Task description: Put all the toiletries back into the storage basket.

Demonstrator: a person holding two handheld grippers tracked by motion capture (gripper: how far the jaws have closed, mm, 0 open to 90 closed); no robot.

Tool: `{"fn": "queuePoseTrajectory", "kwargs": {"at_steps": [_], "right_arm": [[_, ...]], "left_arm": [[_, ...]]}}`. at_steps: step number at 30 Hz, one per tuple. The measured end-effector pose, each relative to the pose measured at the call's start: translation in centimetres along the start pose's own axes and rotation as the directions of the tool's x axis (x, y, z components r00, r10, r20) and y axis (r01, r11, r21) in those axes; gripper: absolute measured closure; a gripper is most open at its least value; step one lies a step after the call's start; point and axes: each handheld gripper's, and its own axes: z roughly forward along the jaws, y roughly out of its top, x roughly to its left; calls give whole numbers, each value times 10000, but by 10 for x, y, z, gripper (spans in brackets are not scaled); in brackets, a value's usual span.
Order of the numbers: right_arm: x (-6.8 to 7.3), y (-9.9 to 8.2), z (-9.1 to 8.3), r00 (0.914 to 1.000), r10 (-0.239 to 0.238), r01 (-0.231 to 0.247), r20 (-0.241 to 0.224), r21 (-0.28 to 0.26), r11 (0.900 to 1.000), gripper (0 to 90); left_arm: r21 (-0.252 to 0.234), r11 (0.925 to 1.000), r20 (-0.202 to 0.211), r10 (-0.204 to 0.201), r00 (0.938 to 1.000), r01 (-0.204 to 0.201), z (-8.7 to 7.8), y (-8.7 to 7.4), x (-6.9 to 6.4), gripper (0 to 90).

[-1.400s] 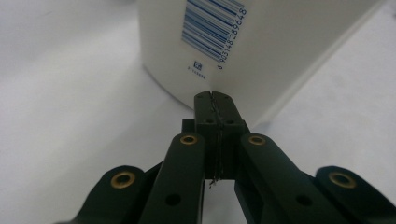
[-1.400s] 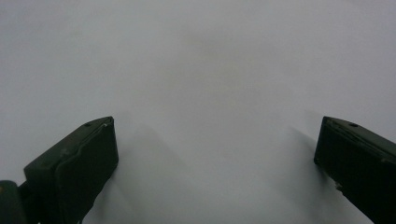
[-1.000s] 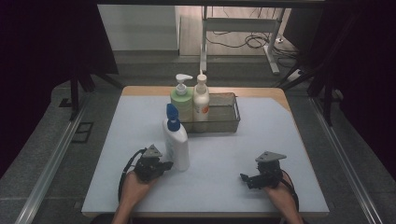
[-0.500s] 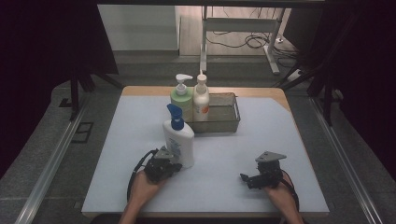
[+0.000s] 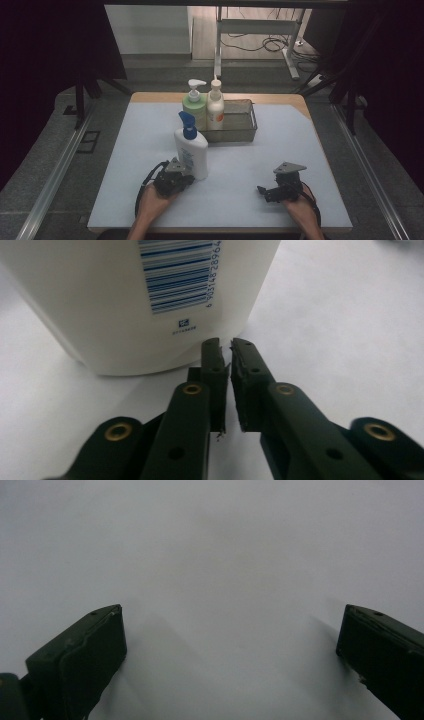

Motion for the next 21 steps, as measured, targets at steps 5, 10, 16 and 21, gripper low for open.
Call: {"fn": "queuePoseTrajectory", "kwargs": {"at_steps": [5,10,16,21], "right_arm": [[0,0,0,10000,18,-18,-5,4,10000,0],[0,0,0,10000,33,-33,-7,20,10000,0],[0,0,0,10000,12,-12,4,-1,10000,0],[0,0,0,10000,14,-14,-2,-4,10000,0]], "left_arm": [[21,10000,-305,67,9995,-66,-6,-4,0,741],[26,10000,-621,34,9981,-32,-13,-8,-1,629],[37,9998,-1207,178,9925,-175,-22,-11,-5,451],[-80,9999,-1514,56,9885,-69,-29,-16,-5,293]]}}
